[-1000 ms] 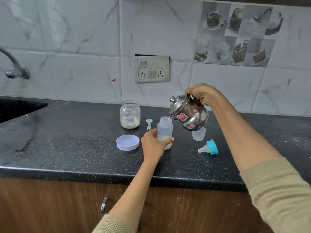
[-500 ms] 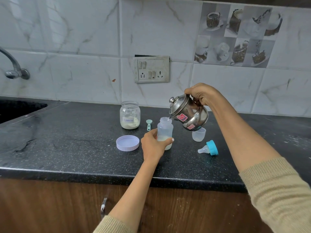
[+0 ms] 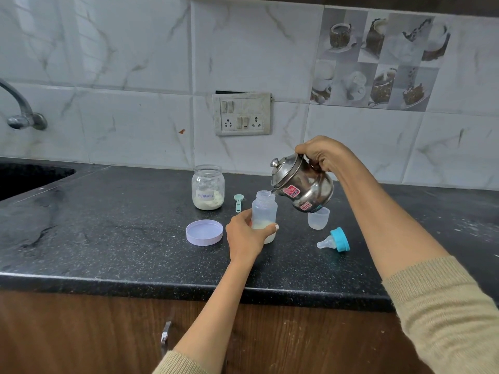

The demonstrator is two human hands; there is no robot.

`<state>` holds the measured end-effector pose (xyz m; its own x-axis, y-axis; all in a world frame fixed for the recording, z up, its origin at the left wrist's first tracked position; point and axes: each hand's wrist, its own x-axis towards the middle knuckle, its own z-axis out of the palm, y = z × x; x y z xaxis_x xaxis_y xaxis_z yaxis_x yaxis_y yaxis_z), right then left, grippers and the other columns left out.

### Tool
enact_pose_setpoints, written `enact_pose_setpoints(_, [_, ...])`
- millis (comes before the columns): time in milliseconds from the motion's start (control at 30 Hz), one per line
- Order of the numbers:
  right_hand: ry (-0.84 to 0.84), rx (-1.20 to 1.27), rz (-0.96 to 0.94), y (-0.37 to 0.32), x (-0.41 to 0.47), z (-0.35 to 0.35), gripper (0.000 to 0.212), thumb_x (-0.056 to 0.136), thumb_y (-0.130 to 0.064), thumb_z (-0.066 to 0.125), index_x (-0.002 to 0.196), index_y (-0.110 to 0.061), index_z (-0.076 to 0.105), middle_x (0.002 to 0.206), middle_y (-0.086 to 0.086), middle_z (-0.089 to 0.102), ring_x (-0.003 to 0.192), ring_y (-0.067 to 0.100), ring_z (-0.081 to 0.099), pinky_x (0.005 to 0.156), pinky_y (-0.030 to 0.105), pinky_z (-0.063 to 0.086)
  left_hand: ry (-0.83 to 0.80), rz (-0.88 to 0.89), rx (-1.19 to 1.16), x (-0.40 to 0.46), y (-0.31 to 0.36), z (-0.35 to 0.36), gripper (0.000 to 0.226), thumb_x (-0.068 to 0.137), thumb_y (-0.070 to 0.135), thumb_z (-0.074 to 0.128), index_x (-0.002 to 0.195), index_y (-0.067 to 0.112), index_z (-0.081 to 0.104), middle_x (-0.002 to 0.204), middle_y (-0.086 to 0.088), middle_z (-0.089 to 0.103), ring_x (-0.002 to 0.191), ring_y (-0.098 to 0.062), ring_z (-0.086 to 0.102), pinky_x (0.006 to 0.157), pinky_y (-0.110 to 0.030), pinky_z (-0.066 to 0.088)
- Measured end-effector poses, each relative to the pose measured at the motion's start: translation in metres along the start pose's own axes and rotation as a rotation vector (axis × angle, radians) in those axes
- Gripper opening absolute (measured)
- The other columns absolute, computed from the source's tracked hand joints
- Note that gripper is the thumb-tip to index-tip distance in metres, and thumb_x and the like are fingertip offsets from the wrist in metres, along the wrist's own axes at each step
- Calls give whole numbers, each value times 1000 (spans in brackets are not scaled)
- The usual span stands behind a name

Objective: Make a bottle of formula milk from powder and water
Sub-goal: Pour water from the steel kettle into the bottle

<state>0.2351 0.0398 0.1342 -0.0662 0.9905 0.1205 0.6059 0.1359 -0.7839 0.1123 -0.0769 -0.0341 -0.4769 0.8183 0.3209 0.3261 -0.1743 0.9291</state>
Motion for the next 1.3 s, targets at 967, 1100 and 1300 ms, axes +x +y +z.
enact_pose_setpoints(967, [11, -82, -6, -6, -4, 0, 20, 89, -22, 55, 75, -10, 48, 65, 7, 42, 58, 20, 39, 62, 33, 38, 2, -5, 2, 0, 1, 0, 56, 62, 24, 86, 113, 11, 67, 110, -4, 70, 96, -15, 64, 84, -29, 50])
enact_pose_setpoints(1100, [8, -80, -12, -6, -6, 0, 15, 90, -21, 55, 84, -8, 51, 65, 6, 40, 58, 19, 37, 63, 32, 36, -6, -14, -5, 0, 2, 0, 56, 63, 23, 85, 114, 10, 66, 111, -4, 69, 91, -11, 60, 80, -24, 45])
enact_pose_setpoints(1300, [8, -59, -21, -7, -8, 0, 16, 91, -21, 55, 96, -6, 53, 67, 6, 40, 60, 18, 39, 70, 35, 37, -11, -21, -7, 0, 3, 0, 58, 63, 23, 85, 115, 10, 65, 113, -5, 69, 91, -11, 59, 81, -24, 45])
